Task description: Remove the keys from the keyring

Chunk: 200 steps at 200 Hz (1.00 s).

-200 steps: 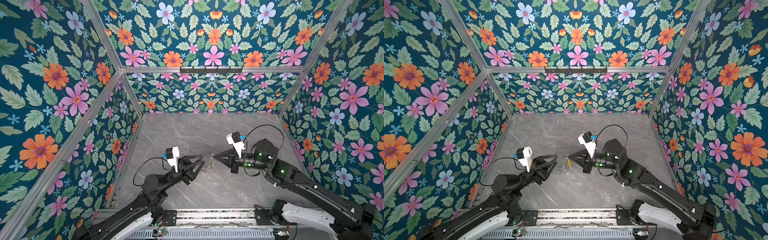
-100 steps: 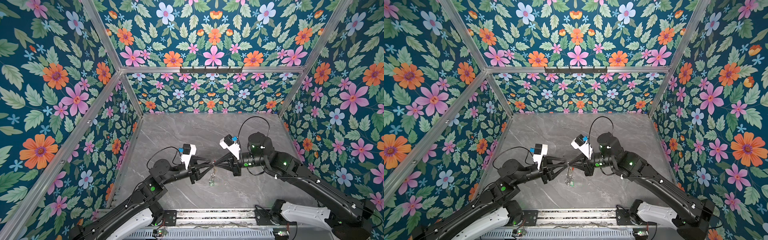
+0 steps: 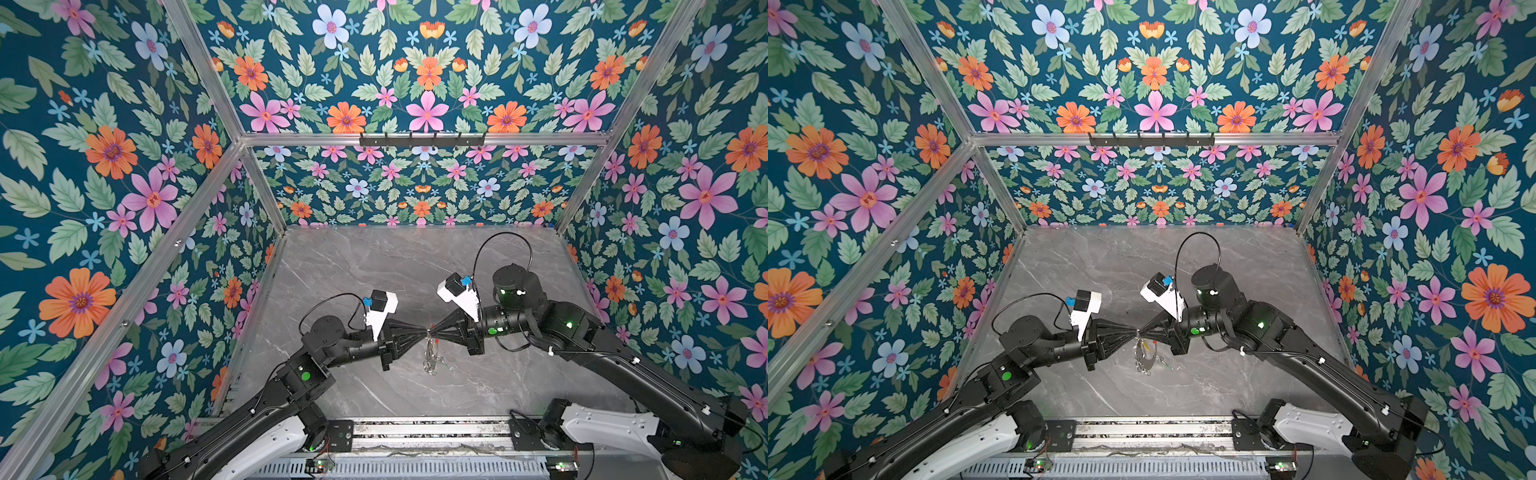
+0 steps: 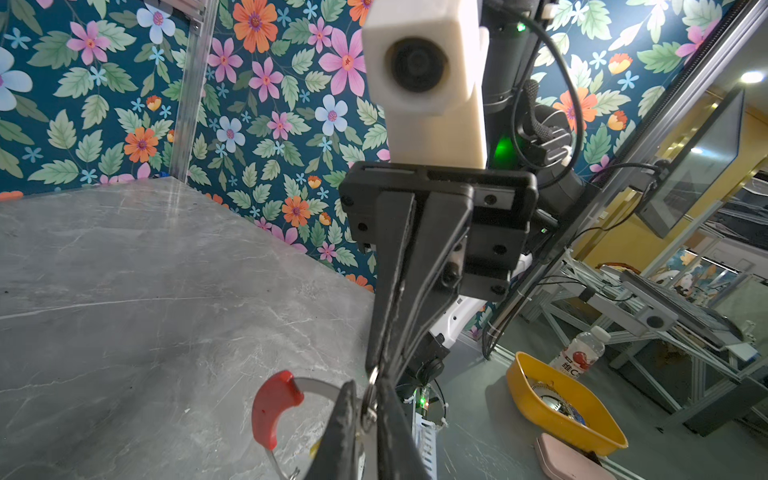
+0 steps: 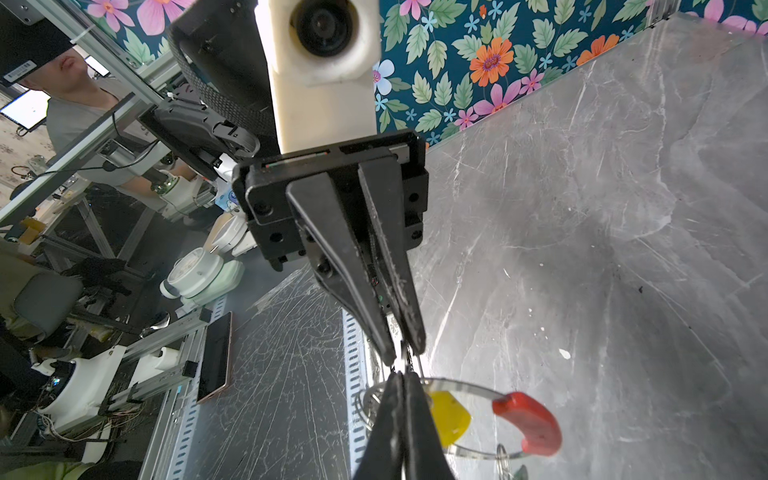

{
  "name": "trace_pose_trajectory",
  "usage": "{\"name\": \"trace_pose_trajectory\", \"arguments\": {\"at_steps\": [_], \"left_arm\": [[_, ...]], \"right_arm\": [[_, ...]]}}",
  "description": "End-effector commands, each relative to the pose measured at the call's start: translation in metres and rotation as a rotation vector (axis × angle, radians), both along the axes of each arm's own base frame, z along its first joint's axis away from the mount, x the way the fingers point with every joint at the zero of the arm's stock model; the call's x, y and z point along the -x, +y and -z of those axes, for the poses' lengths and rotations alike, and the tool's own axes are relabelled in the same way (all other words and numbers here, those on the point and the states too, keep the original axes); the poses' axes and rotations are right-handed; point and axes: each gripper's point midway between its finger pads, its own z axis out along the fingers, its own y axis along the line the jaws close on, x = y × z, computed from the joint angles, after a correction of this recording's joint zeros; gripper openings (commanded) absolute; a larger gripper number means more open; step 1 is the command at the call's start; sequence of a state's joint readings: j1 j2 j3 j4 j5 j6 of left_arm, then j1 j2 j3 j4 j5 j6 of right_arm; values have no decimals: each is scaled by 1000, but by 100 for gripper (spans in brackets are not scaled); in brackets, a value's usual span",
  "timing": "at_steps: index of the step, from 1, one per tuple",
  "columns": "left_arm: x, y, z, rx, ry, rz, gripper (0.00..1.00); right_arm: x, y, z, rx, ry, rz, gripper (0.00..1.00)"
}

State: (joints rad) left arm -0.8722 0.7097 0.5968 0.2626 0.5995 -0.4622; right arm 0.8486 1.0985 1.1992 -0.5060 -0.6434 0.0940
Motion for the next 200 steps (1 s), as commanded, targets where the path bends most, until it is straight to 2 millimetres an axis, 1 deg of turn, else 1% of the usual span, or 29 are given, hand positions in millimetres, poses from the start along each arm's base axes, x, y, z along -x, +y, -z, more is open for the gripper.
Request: {"name": "trace_pose_trajectory", "arguments": {"at_steps": [1,9,21,31,78,94,113,128,136,148,152,156,183,200], "left_arm": [[5,0,-11,42,-35,29,13],[6,-1,-9,40,-32,35,13],[7,-2,-9,41,-29,47,16],[8,-2,-9,43,-29,55,16],[10,-3,-11,61,-24,70,5],[9,-3,-12,70,-23,64,0],[6,-1,-16,103,-29,45,0],[4,1,-22,149,-38,27,0],[2,3,-25,175,-44,12,0],[0,6,-31,216,-56,-8,0],[-1,7,-32,229,-59,-15,0],[-2,8,-35,245,-64,-22,0],[-8,17,-47,354,-85,-72,0],[-11,23,-53,427,-93,-95,0]], "right_arm": [[-1,3,-5,-20,-27,-7,0],[-1,2,-6,-21,-30,-7,0],[-1,2,-7,-24,-33,-6,0],[-2,2,-7,-24,-35,-4,0],[-3,2,-7,-34,-43,2,0],[-3,3,-10,-46,-47,4,0],[-6,3,-17,-76,-58,25,0],[-8,3,-26,-120,-73,45,10],[-10,3,-33,-153,-84,60,18],[-14,0,-47,-228,-106,102,28],[-15,-1,-49,-248,-109,120,30],[-17,-3,-56,-282,-125,138,32],[-23,-17,-82,-481,-170,242,41],[-27,-20,-85,-545,-158,274,42]]}}
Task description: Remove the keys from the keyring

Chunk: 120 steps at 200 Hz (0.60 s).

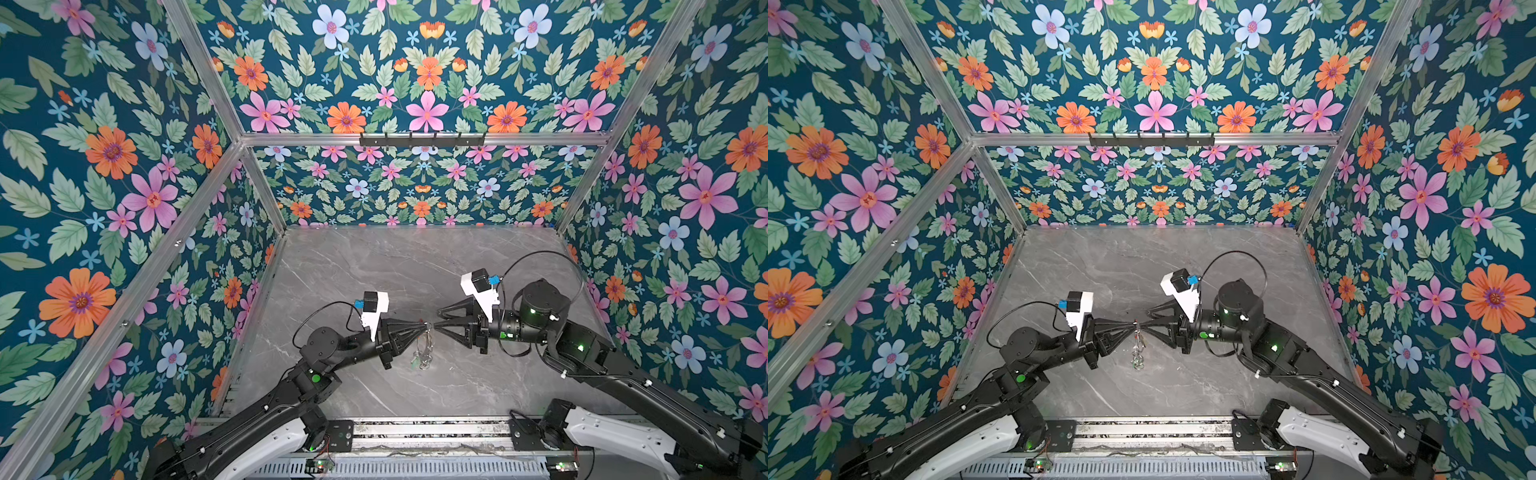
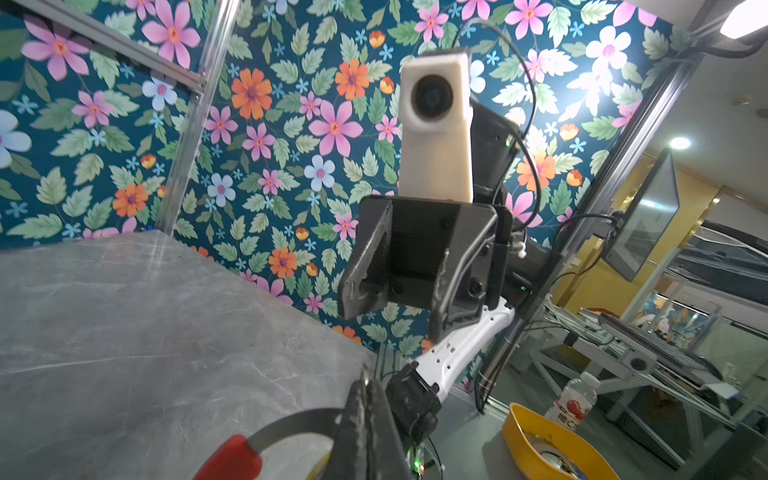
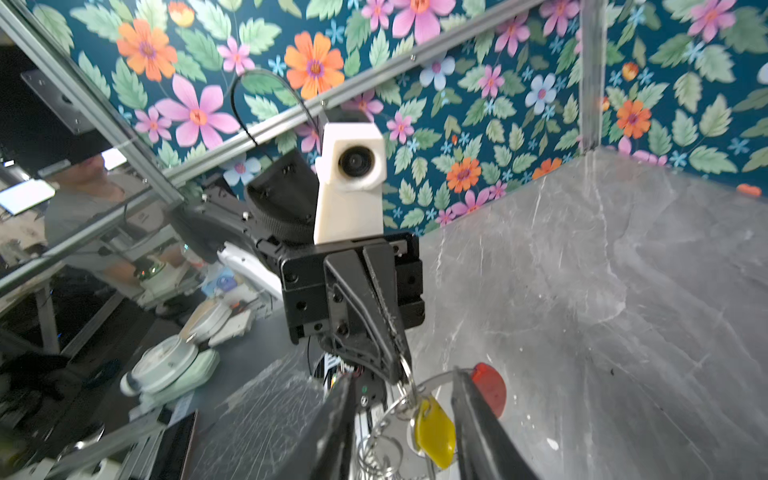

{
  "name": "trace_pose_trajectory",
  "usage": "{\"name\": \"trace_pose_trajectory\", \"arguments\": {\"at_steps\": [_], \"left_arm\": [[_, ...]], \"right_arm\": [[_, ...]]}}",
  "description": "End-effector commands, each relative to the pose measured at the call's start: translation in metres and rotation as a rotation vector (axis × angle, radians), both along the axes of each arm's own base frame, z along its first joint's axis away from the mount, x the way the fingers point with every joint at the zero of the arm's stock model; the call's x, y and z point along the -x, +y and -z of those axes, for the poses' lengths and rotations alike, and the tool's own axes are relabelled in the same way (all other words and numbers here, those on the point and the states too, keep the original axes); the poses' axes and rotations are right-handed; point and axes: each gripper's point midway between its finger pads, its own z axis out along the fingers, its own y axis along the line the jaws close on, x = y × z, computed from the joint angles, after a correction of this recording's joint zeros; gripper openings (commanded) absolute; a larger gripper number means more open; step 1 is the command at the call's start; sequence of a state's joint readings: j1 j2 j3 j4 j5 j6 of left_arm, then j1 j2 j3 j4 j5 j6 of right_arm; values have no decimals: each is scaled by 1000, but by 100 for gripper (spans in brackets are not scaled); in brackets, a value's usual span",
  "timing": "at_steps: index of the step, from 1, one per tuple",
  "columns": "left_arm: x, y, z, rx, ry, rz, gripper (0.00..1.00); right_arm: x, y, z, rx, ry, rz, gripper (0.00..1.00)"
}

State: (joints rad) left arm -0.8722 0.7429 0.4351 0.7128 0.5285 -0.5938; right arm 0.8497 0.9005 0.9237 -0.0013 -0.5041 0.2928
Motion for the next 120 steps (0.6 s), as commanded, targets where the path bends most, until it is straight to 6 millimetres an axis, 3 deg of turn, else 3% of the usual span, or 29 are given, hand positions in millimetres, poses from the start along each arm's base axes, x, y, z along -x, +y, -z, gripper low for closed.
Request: {"name": "trace_pose_trajectory", "arguments": {"at_steps": [1,56,120], "left_arm": [[-1,18,-39,202,-67,-54,0],[-1,32,-62,380,-99,-58,0],[-2,31,-67,446,-97,-34,0]], "right_arm": [[-13,-7,-47,-230,-45,88,42],[-16,14,-40,-293,22,37,42],[-12,23,-38,-357,54,-10,40]]}}
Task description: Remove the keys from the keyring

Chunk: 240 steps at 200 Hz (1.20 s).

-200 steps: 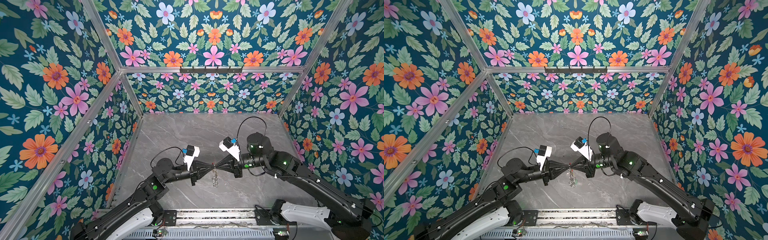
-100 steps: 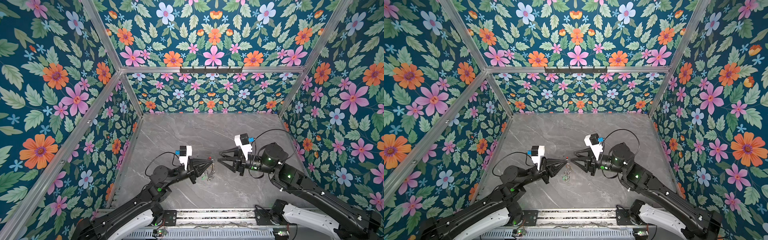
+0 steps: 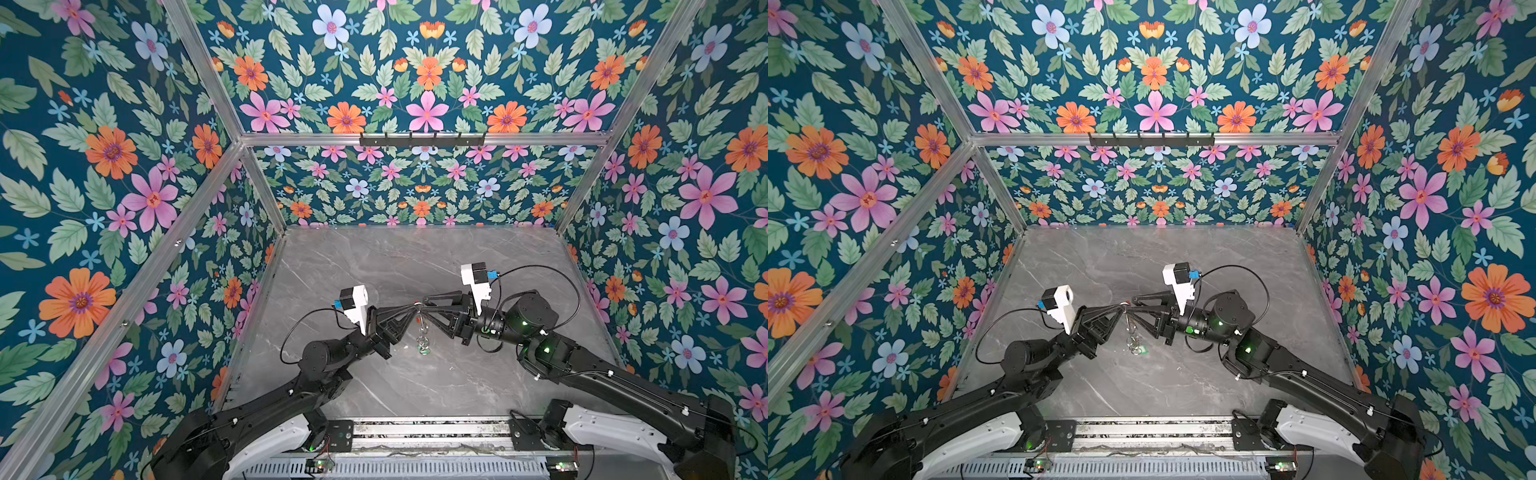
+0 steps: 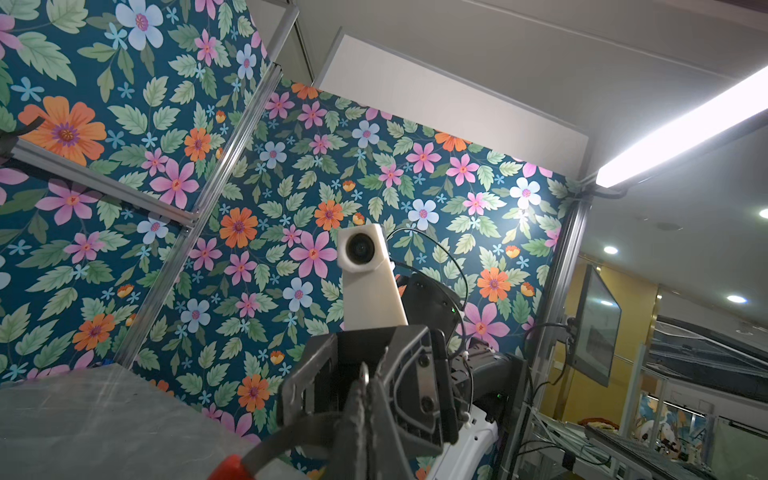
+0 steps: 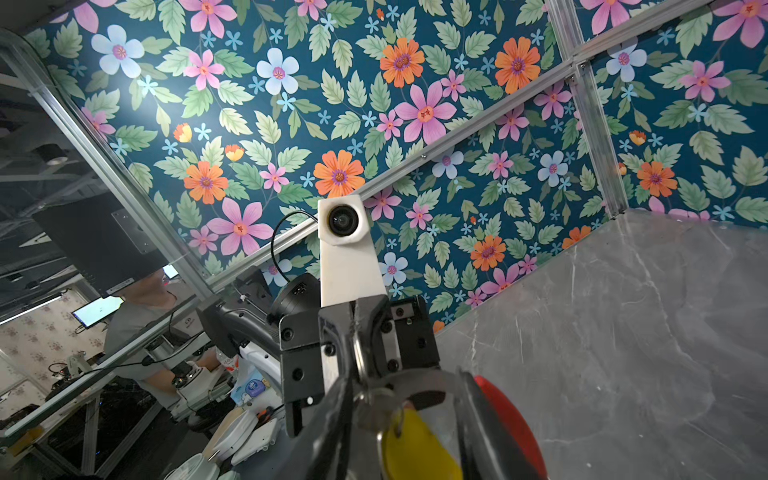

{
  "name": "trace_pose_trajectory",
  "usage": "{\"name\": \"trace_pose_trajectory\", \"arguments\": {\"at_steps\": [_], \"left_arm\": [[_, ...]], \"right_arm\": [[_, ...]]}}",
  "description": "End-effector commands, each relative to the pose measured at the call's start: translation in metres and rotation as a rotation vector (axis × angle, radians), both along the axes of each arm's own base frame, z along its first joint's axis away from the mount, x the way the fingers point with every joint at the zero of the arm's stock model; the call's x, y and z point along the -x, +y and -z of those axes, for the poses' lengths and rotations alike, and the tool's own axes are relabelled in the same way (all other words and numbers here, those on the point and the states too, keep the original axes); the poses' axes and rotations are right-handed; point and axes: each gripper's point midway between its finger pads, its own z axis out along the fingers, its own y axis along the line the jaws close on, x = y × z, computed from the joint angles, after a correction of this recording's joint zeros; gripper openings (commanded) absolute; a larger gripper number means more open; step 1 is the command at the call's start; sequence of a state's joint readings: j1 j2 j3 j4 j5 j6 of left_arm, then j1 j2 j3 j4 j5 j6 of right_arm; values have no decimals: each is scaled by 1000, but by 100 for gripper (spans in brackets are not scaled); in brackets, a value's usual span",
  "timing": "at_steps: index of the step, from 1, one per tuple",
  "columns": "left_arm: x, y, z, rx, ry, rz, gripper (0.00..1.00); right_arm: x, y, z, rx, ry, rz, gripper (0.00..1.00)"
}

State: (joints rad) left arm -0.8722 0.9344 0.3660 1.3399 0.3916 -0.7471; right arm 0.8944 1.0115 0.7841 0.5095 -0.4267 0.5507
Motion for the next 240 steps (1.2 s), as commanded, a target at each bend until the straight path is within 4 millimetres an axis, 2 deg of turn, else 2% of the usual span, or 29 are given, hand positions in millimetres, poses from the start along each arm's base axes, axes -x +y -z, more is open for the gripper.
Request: {"name": "trace_pose_trajectory", "arguments": {"at_steps": [1,49,113,229,240], "left_arm": [[9,11,-19,87,-50,11,0],[6,12,-14,83,-37,1,0],[4,10,-11,75,-27,-2,0],[2,9,-8,73,-13,-2,0],[3,10,-8,75,-10,1,10]], "right_arm": [[6,-4,-25,-98,-38,-23,40],[9,-6,-28,-117,-46,-24,36],[16,3,-28,-107,-51,-81,28],[18,8,-22,-70,-50,-92,0],[18,8,-21,-62,-48,-88,0]]}}
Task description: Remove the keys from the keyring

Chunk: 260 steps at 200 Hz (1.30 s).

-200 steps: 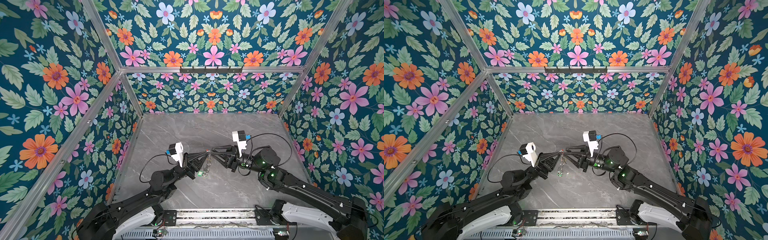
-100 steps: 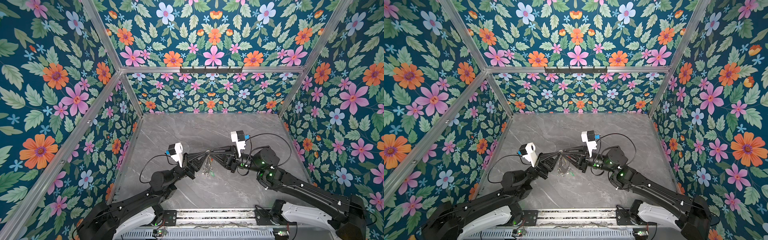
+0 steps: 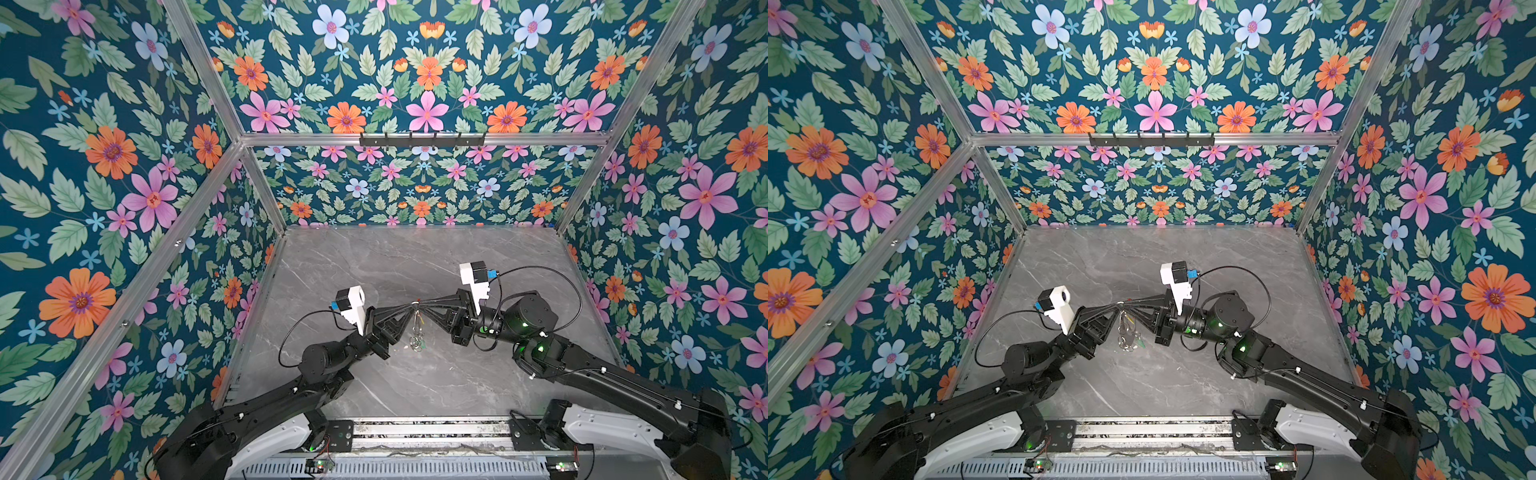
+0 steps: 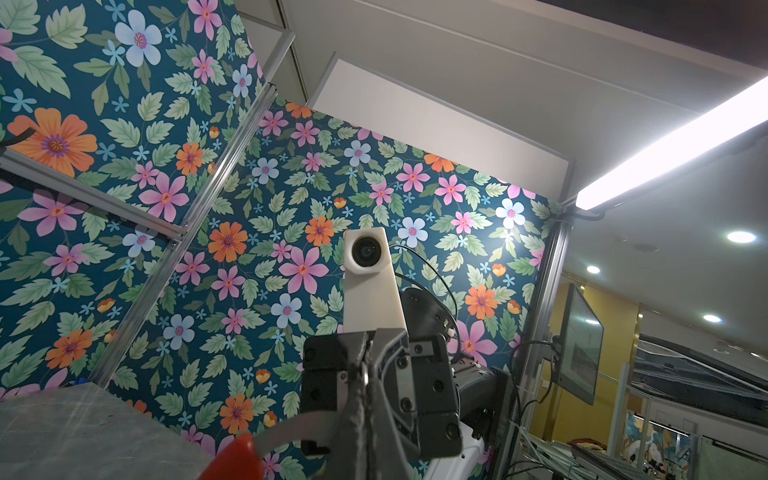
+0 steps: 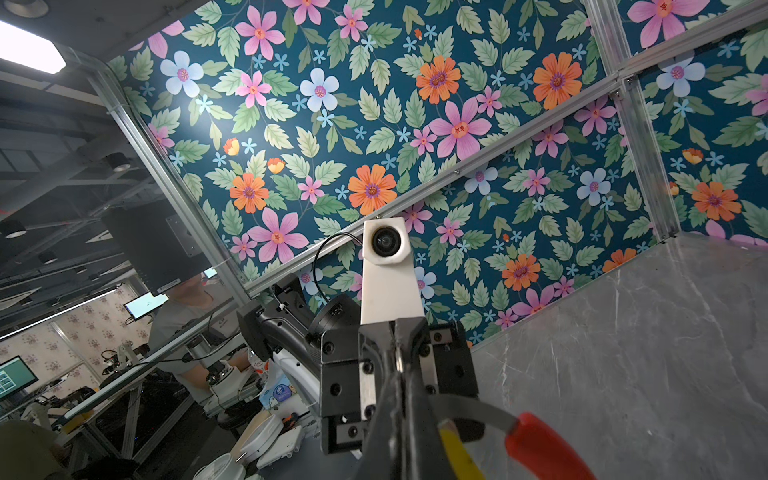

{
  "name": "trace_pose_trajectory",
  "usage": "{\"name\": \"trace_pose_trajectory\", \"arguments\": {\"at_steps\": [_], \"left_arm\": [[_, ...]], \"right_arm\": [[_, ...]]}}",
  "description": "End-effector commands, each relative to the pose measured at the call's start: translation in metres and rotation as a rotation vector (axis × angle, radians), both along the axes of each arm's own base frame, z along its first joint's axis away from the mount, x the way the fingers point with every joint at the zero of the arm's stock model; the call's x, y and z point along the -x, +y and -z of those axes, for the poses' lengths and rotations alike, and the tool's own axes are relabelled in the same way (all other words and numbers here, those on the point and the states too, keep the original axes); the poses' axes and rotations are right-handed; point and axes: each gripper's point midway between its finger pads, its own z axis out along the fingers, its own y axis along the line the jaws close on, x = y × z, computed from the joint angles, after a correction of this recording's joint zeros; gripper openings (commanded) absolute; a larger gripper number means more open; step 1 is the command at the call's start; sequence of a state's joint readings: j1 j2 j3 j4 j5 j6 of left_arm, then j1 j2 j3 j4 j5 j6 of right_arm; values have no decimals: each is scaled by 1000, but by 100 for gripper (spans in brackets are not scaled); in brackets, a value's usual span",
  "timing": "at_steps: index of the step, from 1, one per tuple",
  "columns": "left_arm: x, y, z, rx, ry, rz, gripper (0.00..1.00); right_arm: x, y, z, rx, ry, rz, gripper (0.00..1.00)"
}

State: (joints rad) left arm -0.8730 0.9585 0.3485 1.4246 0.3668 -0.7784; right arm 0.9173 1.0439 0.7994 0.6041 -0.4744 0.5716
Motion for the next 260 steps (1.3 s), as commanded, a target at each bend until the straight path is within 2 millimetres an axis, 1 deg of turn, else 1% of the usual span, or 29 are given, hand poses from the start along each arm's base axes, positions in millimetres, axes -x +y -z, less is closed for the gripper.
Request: {"name": "trace_pose_trajectory", "arguments": {"at_steps": [1,14,26,36,55,61,95,113,146,182,210,260], "left_arm": [[3,4,-5,24,-18,-1,11],[4,5,-4,25,-16,1,28],[5,6,-3,22,-8,7,39],[6,6,-1,10,0,11,44],[6,5,5,-47,21,5,48],[7,3,7,-72,28,6,48],[10,1,19,-210,66,-2,48],[12,-3,26,-301,76,-7,44],[16,-9,37,-429,82,9,41],[21,-12,38,-478,68,37,38],[22,-17,40,-515,80,60,37],[27,-24,38,-534,78,124,31]], "right_arm": [[4,-1,-5,-3,-12,-13,0],[3,-2,-2,19,-4,-1,0],[1,-3,2,58,2,19,0],[1,-5,6,92,6,27,0],[3,-8,14,173,9,35,0],[5,-10,18,204,10,35,0],[12,-17,26,324,-10,27,0],[15,-21,25,376,-26,19,0],[21,-21,30,449,-27,-15,0],[24,-20,34,501,-20,-51,0],[25,-20,35,524,-23,-60,0],[27,-20,39,570,-23,-79,0]]}}
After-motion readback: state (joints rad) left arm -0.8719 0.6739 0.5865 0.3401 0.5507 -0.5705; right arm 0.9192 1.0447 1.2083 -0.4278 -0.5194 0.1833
